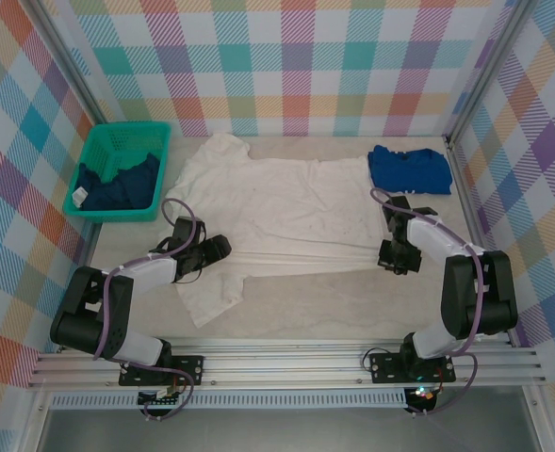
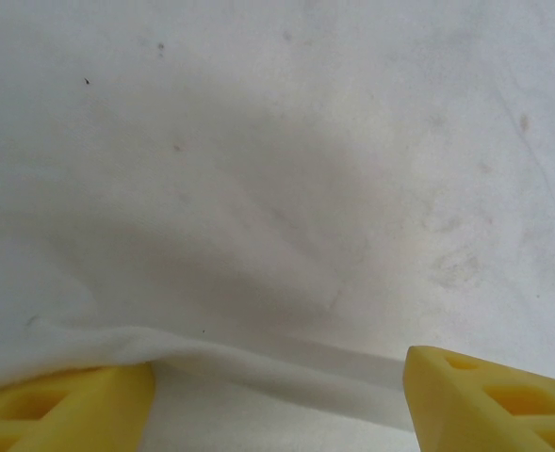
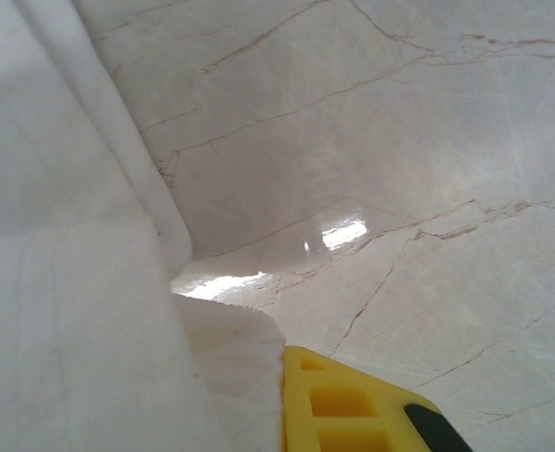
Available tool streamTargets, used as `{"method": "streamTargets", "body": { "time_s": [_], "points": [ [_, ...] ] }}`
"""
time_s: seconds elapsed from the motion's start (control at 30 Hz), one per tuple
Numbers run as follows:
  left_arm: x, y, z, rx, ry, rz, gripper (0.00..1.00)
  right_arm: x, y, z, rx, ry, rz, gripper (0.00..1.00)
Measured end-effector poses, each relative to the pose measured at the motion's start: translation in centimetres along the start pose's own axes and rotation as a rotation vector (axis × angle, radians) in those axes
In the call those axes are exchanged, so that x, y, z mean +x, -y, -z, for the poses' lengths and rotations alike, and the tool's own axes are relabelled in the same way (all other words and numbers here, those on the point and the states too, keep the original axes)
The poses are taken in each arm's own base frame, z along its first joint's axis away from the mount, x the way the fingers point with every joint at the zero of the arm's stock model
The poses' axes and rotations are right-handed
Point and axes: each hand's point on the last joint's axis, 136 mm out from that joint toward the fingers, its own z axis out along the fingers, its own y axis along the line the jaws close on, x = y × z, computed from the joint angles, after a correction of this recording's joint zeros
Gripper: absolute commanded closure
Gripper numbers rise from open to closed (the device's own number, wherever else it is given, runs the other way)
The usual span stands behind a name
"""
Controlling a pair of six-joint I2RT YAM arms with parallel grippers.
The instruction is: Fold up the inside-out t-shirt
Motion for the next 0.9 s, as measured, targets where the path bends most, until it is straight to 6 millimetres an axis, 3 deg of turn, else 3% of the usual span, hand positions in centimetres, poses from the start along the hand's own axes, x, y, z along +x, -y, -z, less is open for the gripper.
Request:
{"method": "streamTargets", "body": {
  "time_s": [0.33, 0.47, 0.7, 0.8, 0.9],
  "points": [
    [0.0, 0.0, 0.0, 0.003, 0.000, 0.000, 0.28, 0.2, 1.6, -0.1, 0.036, -0.022, -0.025, 0.78],
    [0.0, 0.0, 0.0, 0.003, 0.000, 0.000, 0.28, 1.2, 0.3, 0.6, -0.038, -0.018, -0.019, 0.67],
    [0.0, 0.1, 0.0, 0.004, -0.001, 0.000, 0.28, 5.6, -2.9, 2.1, -0.170, -0.019, 0.073, 0.48],
    [0.0, 0.0, 0.0, 0.004, -0.002, 0.000, 0.28, 6.1, -3.4, 1.8, -0.185, -0.034, 0.080, 0.47],
    [0.0, 0.0, 0.0, 0.004, -0.002, 0.000, 0.28, 6.0, -3.6, 1.1, -0.178, -0.050, 0.084, 0.57]
  ]
}}
